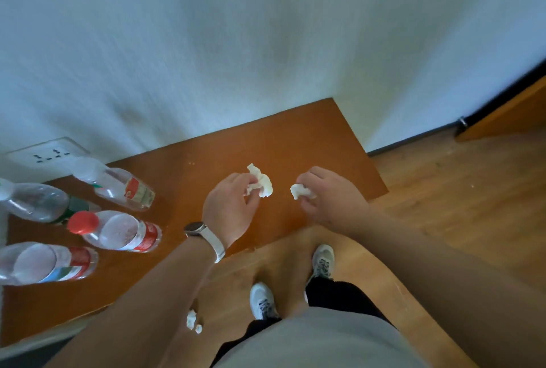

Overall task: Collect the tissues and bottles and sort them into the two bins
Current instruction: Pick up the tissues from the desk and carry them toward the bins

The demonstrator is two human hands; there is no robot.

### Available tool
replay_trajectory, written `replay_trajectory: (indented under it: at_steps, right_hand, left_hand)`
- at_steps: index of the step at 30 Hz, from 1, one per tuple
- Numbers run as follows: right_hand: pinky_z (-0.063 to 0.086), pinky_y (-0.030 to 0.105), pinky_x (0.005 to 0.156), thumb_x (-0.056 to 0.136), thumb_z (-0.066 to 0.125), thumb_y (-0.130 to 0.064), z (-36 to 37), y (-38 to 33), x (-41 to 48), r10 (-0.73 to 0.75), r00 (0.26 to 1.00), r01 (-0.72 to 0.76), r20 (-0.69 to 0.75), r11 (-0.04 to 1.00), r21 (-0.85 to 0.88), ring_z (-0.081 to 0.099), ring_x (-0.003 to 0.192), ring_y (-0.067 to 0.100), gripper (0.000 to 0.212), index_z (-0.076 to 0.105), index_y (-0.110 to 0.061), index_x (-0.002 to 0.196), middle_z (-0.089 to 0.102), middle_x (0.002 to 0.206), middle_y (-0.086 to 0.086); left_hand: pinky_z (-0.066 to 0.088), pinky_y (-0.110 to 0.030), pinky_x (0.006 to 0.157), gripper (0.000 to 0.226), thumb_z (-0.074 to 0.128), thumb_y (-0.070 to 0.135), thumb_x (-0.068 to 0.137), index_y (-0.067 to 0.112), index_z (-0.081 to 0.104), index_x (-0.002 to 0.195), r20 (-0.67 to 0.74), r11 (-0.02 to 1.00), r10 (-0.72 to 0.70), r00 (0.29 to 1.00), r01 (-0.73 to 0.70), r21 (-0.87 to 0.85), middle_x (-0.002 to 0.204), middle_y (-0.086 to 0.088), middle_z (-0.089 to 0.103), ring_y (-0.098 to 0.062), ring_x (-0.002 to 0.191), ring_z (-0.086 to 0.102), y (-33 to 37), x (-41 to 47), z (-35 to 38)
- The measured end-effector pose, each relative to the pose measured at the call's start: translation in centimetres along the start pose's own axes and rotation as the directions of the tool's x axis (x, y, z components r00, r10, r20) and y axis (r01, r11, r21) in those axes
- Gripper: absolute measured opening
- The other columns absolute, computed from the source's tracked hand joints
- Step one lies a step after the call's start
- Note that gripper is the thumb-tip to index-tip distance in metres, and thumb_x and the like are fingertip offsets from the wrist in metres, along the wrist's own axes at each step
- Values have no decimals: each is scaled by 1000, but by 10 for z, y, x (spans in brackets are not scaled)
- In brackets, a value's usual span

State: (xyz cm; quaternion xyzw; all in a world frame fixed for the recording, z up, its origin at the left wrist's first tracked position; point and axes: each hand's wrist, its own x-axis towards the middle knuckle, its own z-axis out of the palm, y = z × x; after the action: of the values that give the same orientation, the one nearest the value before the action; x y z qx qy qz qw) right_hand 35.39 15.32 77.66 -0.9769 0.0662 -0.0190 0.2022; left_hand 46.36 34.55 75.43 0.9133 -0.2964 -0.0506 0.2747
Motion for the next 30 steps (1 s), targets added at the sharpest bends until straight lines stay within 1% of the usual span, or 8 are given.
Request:
replay_trajectory:
  at_steps: [3,6,9,15,20,24,27,30]
  right_hand:
    - [54,30,65,85,63,-24,-13,19,-22,59,997,-58,-55,998,7,55,79,10,20,63,-21,105,59,99,-6]
    - [54,25,69,86,64,-27,-30,46,-41,121,987,-122,-102,993,-4,55,80,8,22,62,-23,107,59,101,-9]
    - [51,20,68,86,65,-28,-52,80,-65,162,974,-164,-158,986,3,53,79,6,22,62,-25,107,59,101,-10]
    - [52,28,66,85,63,-26,-112,172,-129,259,932,-255,-253,966,50,55,79,11,20,62,-22,104,59,97,-6]
    - [49,30,64,82,64,-21,-160,258,-196,368,862,-360,-349,929,91,57,80,17,21,63,-19,102,60,95,-3]
    - [49,32,69,85,61,-21,-190,316,-253,481,794,-461,-371,875,148,55,85,15,21,62,-19,105,58,100,-3]
    - [39,19,62,87,60,-23,-208,352,-296,548,735,-534,-400,831,158,53,85,11,20,62,-22,107,56,102,-8]
    - [44,25,64,86,59,-24,-222,381,-332,618,654,-599,-436,775,201,54,83,11,18,62,-24,104,54,97,-12]
  left_hand:
    - [52,-22,66,22,63,28,92,19,67,112,15,996,92,996,-92,4,103,5,69,-10,82,60,30,2,4]
    - [51,-20,64,22,65,27,91,19,68,110,10,987,160,987,-160,-3,100,7,68,-7,82,59,65,4,12]
    - [56,-27,65,21,66,26,90,20,68,110,16,979,201,979,-201,-3,99,8,68,-7,82,60,106,11,28]
    - [53,-25,68,16,62,28,92,24,68,106,45,952,306,951,-306,3,96,12,66,-6,81,59,224,34,79]
    - [51,-27,70,17,60,26,91,23,68,106,73,911,411,909,-411,-16,98,9,66,-9,82,58,332,53,131]
    - [54,-31,68,17,64,24,90,21,68,106,87,837,547,833,-545,-49,99,7,68,-13,82,62,411,59,174]
    - [51,-31,65,15,65,22,89,21,67,104,108,790,613,782,-604,-107,96,7,67,-16,79,60,463,64,207]
    - [49,-29,64,14,65,21,88,20,67,102,127,736,677,725,-662,-142,94,8,66,-14,77,59,512,65,231]
